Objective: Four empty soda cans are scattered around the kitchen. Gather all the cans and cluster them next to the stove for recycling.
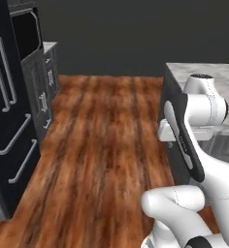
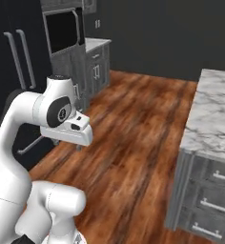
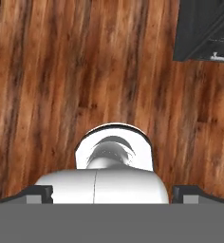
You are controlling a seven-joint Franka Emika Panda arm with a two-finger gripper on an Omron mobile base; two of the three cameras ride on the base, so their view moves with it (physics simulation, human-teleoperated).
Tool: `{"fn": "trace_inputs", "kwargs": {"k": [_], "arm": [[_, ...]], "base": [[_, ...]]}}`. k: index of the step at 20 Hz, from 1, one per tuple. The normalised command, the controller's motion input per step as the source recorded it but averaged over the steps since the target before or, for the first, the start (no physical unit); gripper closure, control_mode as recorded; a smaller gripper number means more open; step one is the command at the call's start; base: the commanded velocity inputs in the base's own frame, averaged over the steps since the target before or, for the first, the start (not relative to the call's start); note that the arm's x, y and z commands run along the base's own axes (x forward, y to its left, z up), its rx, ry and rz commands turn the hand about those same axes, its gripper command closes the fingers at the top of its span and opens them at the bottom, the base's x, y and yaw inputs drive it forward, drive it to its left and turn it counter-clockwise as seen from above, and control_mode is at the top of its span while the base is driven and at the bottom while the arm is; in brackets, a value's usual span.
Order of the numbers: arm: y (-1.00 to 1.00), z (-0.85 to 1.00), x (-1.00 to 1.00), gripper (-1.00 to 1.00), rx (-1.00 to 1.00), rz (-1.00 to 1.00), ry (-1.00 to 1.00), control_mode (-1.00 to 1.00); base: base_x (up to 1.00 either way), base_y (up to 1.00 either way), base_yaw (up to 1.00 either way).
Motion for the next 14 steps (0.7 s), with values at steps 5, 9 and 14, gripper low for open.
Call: {"fn": "trace_inputs", "kwargs": {"k": [5, 9, 14], "arm": [[0.0, 0.0, 0.0, -1.0, 0.0, 0.0, 0.0, 1.0], [0.0, 0.0, 0.0, -1.0, 0.0, 0.0, 0.0, 1.0], [0.0, 0.0, 0.0, -1.0, 0.0, 0.0, 0.0, 1.0]], "base": [[1.0, 1.0, -0.47], [1.0, 1.0, -0.43], [1.0, 0.91, -0.35]]}}
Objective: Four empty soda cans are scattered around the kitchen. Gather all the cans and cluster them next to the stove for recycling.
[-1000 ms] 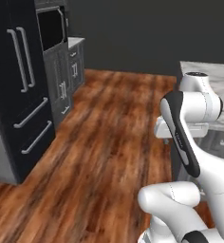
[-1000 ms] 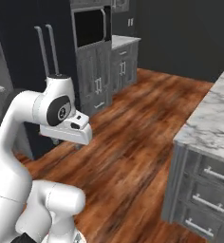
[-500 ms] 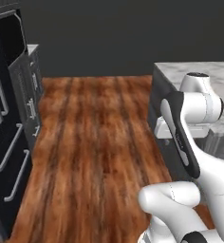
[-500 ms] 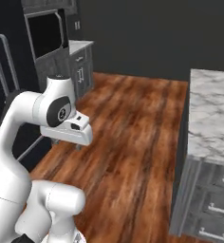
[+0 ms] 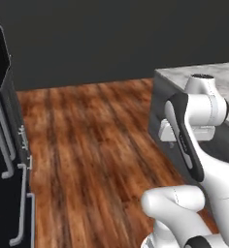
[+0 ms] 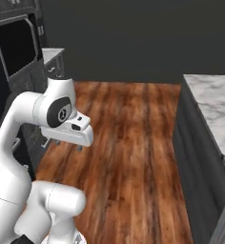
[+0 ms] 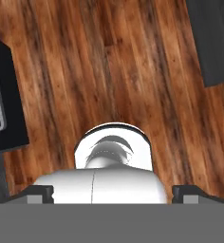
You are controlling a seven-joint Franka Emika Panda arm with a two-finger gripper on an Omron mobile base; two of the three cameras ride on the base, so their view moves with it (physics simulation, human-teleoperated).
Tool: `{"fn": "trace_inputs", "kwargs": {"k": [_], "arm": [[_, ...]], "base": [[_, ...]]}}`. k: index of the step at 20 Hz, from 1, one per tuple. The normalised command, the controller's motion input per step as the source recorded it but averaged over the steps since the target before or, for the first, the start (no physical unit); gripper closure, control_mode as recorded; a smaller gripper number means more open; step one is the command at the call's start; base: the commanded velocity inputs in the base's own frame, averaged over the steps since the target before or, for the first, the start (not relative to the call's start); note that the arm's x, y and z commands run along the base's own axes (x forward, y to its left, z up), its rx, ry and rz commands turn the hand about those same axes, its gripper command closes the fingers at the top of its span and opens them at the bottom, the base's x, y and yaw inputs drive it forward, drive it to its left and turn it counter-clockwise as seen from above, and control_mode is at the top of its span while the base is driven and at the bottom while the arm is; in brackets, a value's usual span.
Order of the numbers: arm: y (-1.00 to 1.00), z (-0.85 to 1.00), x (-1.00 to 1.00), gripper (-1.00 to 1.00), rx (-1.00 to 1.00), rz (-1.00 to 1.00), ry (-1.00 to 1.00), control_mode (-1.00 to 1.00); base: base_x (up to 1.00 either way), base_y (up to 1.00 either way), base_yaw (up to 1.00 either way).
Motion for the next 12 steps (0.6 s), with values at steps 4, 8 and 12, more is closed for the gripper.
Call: {"fn": "trace_inputs", "kwargs": {"k": [4, 8, 12], "arm": [[0.0, 0.0, 0.0, -1.0, 0.0, 0.0, 0.0, 1.0], [0.0, 0.0, 0.0, -1.0, 0.0, 0.0, 0.0, 1.0], [0.0, 0.0, 0.0, -1.0, 0.0, 0.0, 0.0, 1.0]], "base": [[1.0, 0.39, -0.08], [1.0, 0.0, 0.02], [1.0, -0.09, 0.06]]}}
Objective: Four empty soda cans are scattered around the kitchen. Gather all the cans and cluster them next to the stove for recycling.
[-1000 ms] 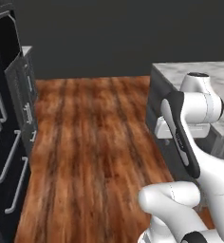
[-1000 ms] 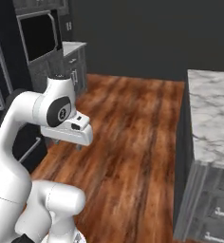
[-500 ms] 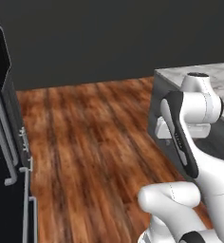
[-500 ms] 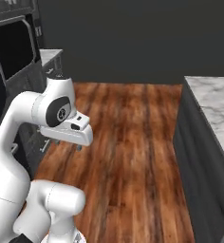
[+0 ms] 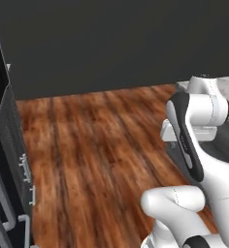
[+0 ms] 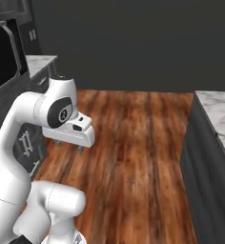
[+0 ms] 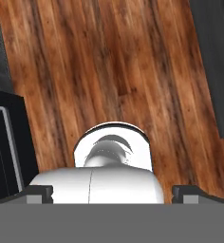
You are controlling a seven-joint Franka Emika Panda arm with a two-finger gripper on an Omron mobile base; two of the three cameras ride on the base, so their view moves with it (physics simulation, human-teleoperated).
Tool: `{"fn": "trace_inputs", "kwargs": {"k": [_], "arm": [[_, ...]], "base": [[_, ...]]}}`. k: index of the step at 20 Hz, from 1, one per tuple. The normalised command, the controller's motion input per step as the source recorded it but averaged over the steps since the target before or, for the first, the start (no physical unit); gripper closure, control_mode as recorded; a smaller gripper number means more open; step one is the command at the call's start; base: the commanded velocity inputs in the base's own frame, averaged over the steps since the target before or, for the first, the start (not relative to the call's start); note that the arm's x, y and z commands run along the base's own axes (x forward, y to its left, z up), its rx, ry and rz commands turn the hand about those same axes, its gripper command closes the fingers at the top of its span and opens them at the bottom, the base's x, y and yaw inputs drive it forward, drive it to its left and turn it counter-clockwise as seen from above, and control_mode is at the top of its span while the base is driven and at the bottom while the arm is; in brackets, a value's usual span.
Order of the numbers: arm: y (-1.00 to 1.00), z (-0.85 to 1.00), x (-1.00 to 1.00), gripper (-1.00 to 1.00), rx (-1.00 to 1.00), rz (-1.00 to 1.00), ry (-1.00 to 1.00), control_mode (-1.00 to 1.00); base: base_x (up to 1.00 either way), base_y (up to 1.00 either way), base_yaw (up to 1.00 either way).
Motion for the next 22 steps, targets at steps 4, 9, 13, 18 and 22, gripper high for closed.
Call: {"fn": "trace_inputs", "kwargs": {"k": [4, 9, 13, 18, 22], "arm": [[0.0, 0.0, 0.0, -1.0, 0.0, 0.0, 0.0, 1.0], [0.0, 0.0, 0.0, -1.0, 0.0, 0.0, 0.0, 1.0], [0.0, 0.0, 0.0, -1.0, 0.0, 0.0, 0.0, 1.0], [0.0, 0.0, 0.0, -1.0, 0.0, 0.0, 0.0, 1.0], [0.0, 0.0, 0.0, -1.0, 0.0, 0.0, 0.0, 1.0]], "base": [[1.0, 0.0, 0.05], [1.0, 0.05, 0.01], [1.0, 0.22, 0.0], [1.0, 0.59, 0.0], [1.0, 0.73, 0.0]]}}
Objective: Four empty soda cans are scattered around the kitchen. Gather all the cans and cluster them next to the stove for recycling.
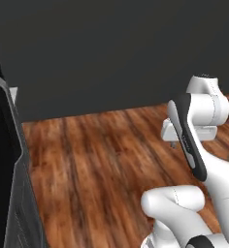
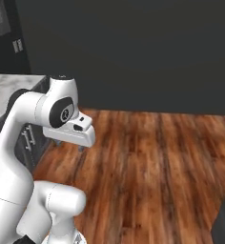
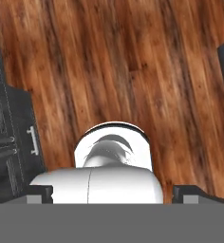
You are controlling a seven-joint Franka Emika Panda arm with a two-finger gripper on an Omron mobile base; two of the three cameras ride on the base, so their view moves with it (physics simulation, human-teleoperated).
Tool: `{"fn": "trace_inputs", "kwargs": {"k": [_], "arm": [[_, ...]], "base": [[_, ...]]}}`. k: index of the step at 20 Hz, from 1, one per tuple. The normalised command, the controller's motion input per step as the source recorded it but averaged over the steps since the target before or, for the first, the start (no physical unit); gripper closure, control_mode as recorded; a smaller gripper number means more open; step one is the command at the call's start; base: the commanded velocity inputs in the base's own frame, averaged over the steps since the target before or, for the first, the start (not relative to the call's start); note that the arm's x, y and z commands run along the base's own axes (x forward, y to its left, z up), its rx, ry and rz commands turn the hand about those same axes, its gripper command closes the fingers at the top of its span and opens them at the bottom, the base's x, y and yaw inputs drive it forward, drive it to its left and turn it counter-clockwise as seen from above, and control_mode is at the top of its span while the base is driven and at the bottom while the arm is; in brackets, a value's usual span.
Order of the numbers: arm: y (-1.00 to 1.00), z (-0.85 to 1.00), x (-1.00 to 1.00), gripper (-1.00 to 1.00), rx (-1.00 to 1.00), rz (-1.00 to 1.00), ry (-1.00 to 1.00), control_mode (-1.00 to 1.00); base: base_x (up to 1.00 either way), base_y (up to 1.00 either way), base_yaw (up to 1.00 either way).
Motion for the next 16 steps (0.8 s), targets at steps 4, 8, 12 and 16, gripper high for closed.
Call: {"fn": "trace_inputs", "kwargs": {"k": [4, 8, 12, 16], "arm": [[0.0, 0.0, 0.0, -1.0, 0.0, 0.0, 0.0, 1.0], [0.0, 0.0, 0.0, -1.0, 0.0, 0.0, 0.0, 1.0], [0.0, 0.0, 0.0, -1.0, 0.0, 0.0, 0.0, 1.0], [0.0, 0.0, 0.0, -1.0, 0.0, 0.0, 0.0, 1.0]], "base": [[1.0, 0.61, 0.0], [1.0, 0.04, -0.06], [1.0, 0.0, -0.17], [0.99, 0.0, -0.38]]}}
